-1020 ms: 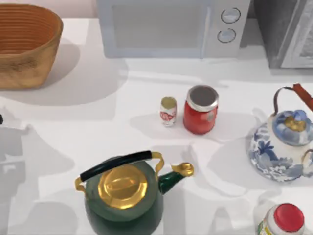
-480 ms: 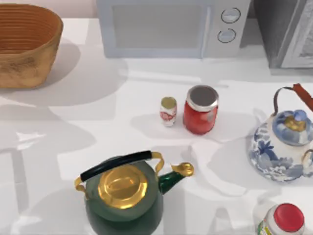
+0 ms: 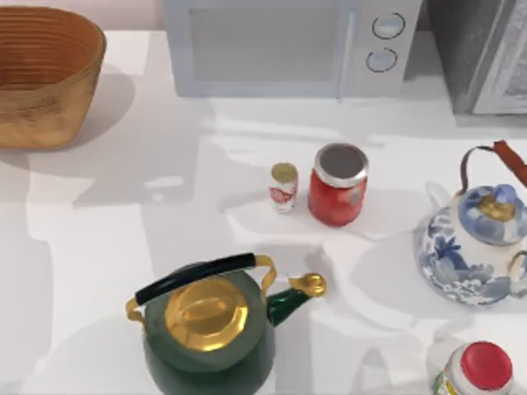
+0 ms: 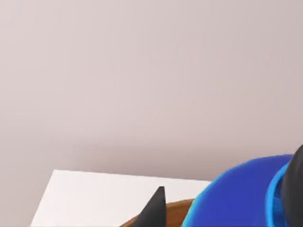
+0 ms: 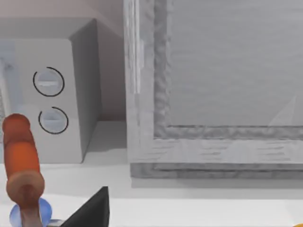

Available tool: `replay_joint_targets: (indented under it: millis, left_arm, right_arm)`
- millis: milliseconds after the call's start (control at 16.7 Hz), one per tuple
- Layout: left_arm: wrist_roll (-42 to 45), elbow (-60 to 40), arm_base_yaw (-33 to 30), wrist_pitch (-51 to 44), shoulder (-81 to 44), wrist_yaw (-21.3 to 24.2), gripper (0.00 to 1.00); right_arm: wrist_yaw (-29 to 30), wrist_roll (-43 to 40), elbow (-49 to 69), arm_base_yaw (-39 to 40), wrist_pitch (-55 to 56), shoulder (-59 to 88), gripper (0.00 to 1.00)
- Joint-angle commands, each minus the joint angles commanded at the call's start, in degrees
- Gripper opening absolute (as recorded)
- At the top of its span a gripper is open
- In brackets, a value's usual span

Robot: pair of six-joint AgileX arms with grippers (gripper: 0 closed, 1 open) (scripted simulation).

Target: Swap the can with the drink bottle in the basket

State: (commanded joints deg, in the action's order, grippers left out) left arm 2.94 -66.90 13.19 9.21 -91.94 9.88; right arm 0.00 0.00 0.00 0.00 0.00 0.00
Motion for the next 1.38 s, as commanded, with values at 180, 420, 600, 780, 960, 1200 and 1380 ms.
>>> replay_joint_targets:
  millis: [180,420,600,780,960,1200,1380]
  left_arm:
    - [-0.1,-5.9,-2.9,-7.4,-0.9,0.2,0.0]
    - [-0.1,-8.0,-4.0,-10.0,-1.3,0.3,0.0]
    - [0.0,-7.8,-3.8,-9.9,-1.0,0.3,0.0]
    - [-0.1,-8.6,-4.1,-8.4,-3.1,0.1,0.0]
    - [-0.3,-9.4,-4.6,-6.4,-6.2,-0.3,0.0]
    - [-0.5,-10.6,-5.2,-3.7,-10.1,-0.7,0.0]
    - [-0.6,-11.2,-5.7,-1.6,-12.7,-1.1,0.0]
  right_arm:
    - [0.0,0.0,0.0,0.0,0.0,0.0,1.0]
    - [0.0,0.0,0.0,0.0,0.0,0.0,1.0]
    - [0.0,0.0,0.0,0.0,0.0,0.0,1.0]
    - [0.0,0.0,0.0,0.0,0.0,0.0,1.0]
    - [0.0,0.0,0.0,0.0,0.0,0.0,1.0]
    - [0.0,0.0,0.0,0.0,0.0,0.0,1.0]
    - [0.0,0.0,0.0,0.0,0.0,0.0,1.0]
